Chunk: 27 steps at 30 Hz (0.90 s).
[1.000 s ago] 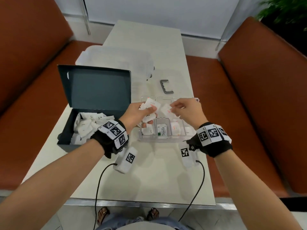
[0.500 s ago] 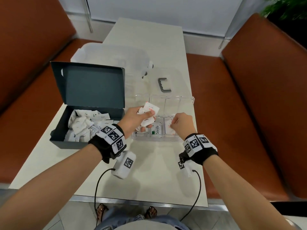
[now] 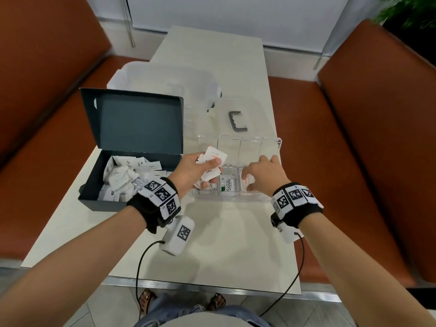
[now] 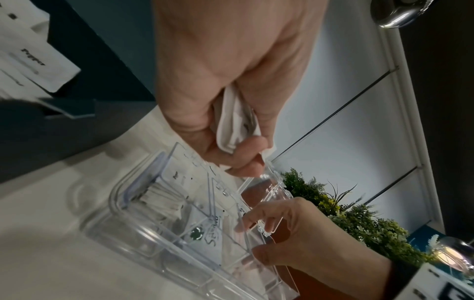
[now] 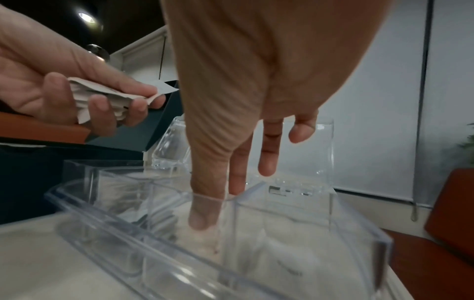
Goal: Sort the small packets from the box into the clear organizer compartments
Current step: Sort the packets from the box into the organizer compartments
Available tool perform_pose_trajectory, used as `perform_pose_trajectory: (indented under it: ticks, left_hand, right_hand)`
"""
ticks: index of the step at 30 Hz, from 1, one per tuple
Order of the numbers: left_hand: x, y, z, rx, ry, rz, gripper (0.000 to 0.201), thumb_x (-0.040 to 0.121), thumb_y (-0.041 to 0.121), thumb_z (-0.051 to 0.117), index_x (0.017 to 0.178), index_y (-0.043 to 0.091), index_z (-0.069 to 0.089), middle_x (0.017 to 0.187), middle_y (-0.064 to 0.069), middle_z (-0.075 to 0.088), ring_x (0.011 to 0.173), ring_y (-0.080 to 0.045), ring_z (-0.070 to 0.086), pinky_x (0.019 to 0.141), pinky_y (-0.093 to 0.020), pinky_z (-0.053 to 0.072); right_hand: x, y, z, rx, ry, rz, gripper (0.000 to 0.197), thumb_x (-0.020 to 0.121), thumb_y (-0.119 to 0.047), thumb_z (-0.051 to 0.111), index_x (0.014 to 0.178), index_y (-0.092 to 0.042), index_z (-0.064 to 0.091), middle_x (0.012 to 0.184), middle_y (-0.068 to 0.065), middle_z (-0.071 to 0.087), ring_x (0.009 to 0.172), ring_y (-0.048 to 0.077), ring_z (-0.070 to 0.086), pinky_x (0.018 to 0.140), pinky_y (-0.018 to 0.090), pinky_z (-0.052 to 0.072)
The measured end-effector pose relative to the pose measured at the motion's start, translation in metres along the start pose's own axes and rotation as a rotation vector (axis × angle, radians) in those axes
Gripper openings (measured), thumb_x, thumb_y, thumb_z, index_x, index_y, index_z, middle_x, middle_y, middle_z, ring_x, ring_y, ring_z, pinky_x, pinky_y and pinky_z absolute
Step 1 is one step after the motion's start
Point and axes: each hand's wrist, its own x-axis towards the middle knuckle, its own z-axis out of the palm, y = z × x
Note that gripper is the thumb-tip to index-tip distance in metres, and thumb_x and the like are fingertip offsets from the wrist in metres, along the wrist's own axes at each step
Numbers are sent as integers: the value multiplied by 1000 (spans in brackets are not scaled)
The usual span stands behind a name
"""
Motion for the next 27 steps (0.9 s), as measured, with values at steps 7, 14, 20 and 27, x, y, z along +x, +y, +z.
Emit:
perform_pose_trajectory:
  ticks: [7, 14, 20, 27]
  left_hand:
    - [-1, 1, -4, -19, -7, -19, 32, 91, 20, 68, 116, 1, 61, 90, -13, 70, 59, -20, 61, 38, -20, 39]
    - [-3, 4, -3, -93, -84, -85, 32, 93, 17, 64, 121, 3, 58, 92, -11, 71, 61, -21, 60, 40, -21, 40]
    - [-3, 3, 6, -61, -157, -79, 31, 93, 13, 63, 121, 3, 58, 90, -10, 70, 62, -21, 61, 40, -20, 38]
    - [-2, 6, 15, 129, -236, 12, 16, 91, 15, 65, 105, 7, 65, 87, -12, 69, 59, -19, 60, 41, -21, 38]
  right_hand:
    - [-7, 2, 7, 94, 38, 33, 32, 82, -40, 71, 113, -34, 63, 119, -7, 58, 107, 20, 45, 78, 36, 19]
    - [-20, 7, -6, 358, 162, 95, 27, 87, -32, 67, 114, -31, 64, 109, -5, 55, 101, 17, 49, 80, 32, 19]
    - [-27, -22, -36, 870, 392, 143, 18, 91, -23, 63, 108, -18, 68, 95, -1, 68, 79, 13, 61, 72, 11, 43]
    - [-22, -38, -44, 997, 422, 124, 30, 89, -28, 65, 118, -25, 65, 94, -7, 67, 75, 10, 58, 67, 4, 40]
